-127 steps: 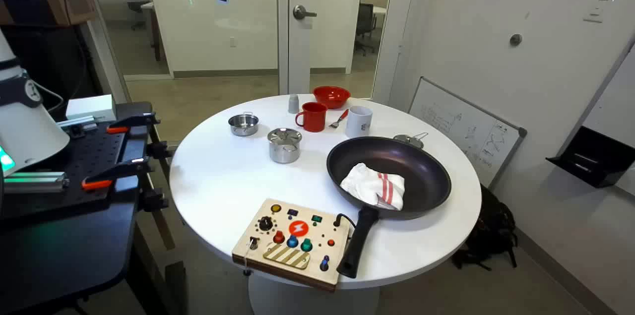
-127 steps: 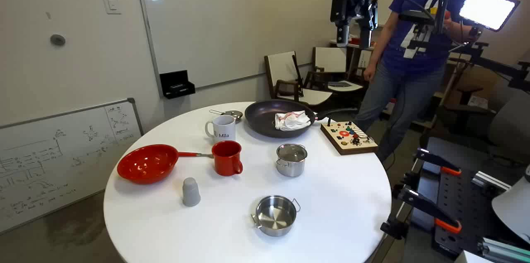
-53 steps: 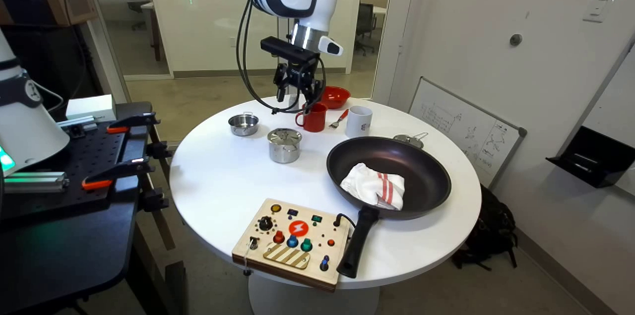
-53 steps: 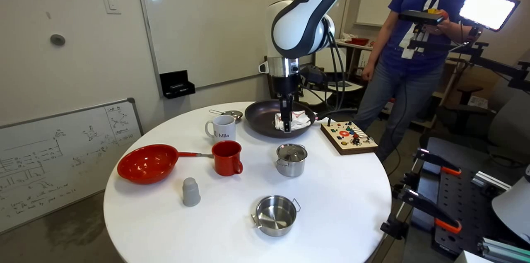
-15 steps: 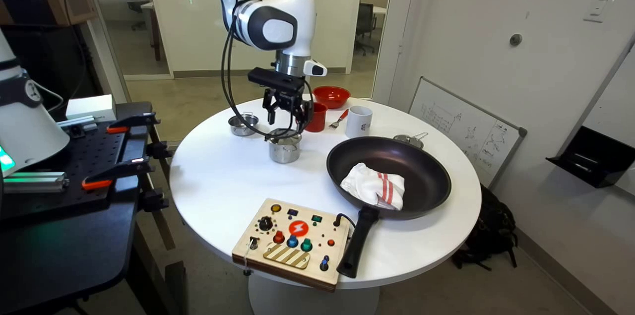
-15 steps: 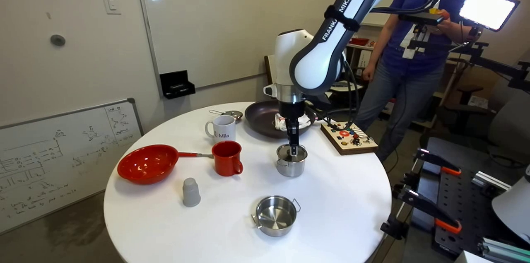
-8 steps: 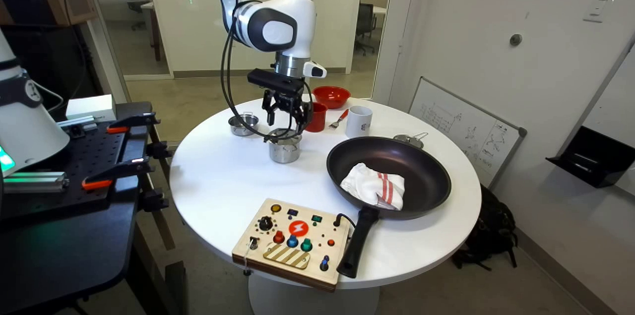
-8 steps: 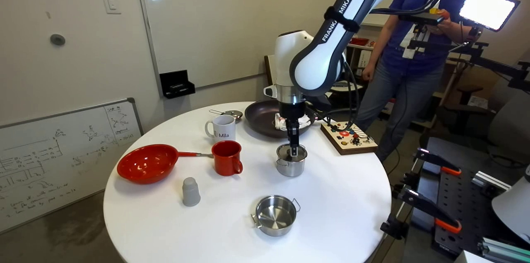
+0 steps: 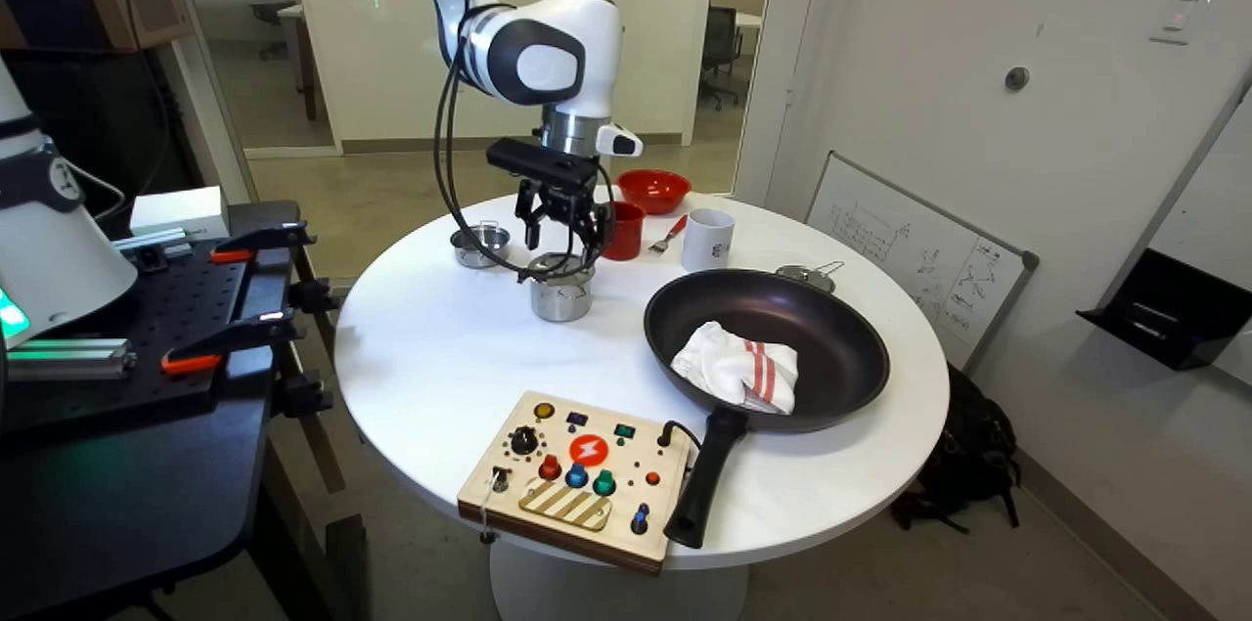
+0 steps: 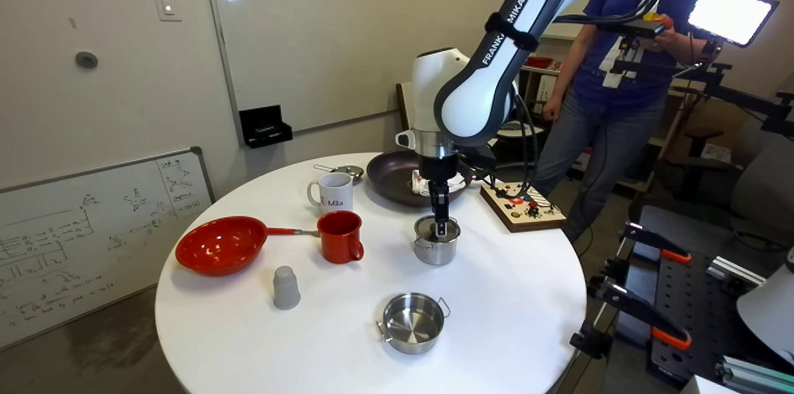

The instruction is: Uncover the pot

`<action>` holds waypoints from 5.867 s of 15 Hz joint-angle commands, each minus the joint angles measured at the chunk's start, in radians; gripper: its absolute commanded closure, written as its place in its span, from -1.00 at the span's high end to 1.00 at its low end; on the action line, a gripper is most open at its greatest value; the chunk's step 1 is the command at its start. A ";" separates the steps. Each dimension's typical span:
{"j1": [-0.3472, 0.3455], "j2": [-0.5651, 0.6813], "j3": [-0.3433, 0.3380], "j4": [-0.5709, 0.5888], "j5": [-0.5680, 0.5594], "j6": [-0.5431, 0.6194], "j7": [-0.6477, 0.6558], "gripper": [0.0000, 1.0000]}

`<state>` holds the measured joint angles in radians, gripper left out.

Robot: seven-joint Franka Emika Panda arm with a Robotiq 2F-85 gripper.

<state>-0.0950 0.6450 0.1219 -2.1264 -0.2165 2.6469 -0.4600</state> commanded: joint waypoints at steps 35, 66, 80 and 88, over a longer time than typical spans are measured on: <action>0.048 0.005 -0.037 0.049 0.004 -0.080 0.093 -0.86; 0.014 -0.223 -0.168 -0.221 -0.005 0.071 0.178 -0.88; -0.052 -0.065 -0.140 -0.070 0.041 0.044 0.153 -0.88; -0.054 0.043 -0.153 0.048 0.039 0.005 0.171 -0.88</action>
<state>-0.1549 0.6472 -0.0293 -2.1343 -0.1876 2.6844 -0.2947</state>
